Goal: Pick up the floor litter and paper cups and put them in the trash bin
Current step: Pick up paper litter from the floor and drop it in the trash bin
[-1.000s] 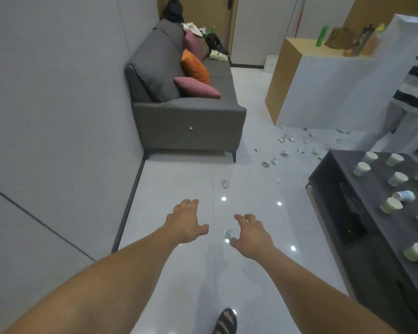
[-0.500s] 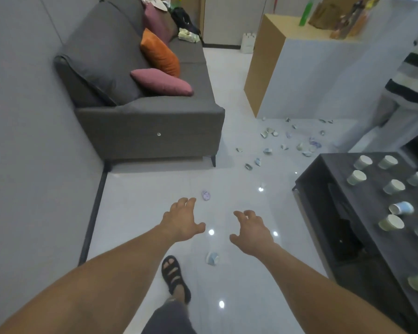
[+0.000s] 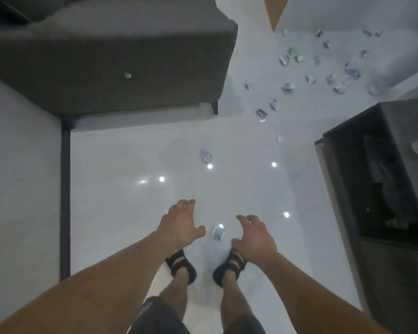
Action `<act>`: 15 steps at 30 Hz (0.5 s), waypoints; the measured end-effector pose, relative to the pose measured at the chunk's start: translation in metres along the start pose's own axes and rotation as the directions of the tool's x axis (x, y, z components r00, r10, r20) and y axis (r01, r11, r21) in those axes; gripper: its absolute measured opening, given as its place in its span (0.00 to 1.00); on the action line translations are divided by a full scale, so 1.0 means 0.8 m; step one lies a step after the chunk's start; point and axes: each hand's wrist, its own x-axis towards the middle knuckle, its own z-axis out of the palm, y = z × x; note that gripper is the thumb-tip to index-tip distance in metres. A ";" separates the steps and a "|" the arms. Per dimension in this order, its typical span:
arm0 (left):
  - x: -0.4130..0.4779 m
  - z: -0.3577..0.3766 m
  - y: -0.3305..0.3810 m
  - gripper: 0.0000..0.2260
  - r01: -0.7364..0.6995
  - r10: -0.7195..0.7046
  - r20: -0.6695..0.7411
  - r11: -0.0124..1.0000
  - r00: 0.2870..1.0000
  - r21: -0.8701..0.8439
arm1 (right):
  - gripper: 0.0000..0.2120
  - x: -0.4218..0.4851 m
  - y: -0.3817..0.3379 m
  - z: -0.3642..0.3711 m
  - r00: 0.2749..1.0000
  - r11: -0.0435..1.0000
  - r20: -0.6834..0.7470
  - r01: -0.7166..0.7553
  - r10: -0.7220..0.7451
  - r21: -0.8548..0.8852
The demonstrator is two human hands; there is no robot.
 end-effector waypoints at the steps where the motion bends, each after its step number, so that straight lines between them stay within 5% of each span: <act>1: 0.023 0.014 -0.009 0.38 0.016 -0.016 0.010 1.000 1.000 -0.014 | 0.33 0.027 0.005 0.018 1.000 1.000 0.028 0.002 -0.002 0.000; 15: 0.311 0.344 -0.134 0.35 0.112 -0.098 0.128 0.989 0.987 -0.102 | 0.35 0.340 0.145 0.370 0.967 0.997 0.250 0.054 -0.038 -0.056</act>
